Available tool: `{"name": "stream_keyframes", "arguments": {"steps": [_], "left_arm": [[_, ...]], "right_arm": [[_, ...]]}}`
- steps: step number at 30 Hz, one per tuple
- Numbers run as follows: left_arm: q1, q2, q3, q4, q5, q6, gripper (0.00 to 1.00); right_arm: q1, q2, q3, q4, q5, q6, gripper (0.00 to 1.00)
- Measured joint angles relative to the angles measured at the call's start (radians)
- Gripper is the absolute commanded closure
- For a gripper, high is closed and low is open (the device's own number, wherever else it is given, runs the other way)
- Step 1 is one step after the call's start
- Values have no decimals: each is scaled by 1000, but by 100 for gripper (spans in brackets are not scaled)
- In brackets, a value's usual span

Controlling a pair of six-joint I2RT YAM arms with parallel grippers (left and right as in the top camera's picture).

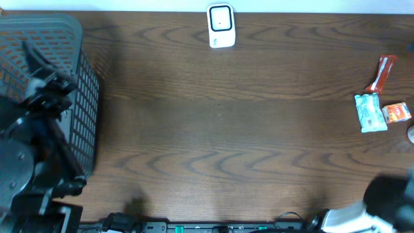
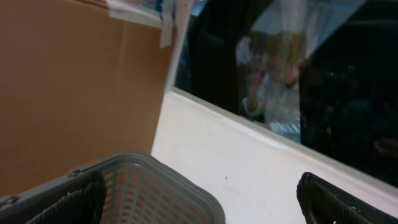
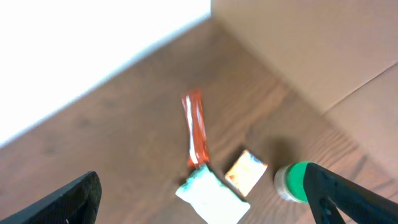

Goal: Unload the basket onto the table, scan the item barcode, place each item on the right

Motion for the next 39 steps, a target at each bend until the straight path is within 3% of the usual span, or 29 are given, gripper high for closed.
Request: {"name": "stream_keyframes", "arguments": {"steps": [8, 19, 26, 33, 39], "left_arm": [[0, -15, 0, -4, -43, 0, 2], [0, -14, 0, -4, -51, 0, 2], [0, -14, 0, -4, -51, 0, 2], [0, -14, 0, -4, -51, 0, 2], [0, -14, 0, -4, -51, 0, 2]], "right_arm": [[0, -441, 13, -48, -88, 0, 1], [0, -821, 14, -134, -209, 16, 1], [0, -930, 14, -221, -214, 17, 1], [4, -985, 14, -441, -214, 19, 1], [108, -1009, 6, -480, -218, 19, 1]]}}
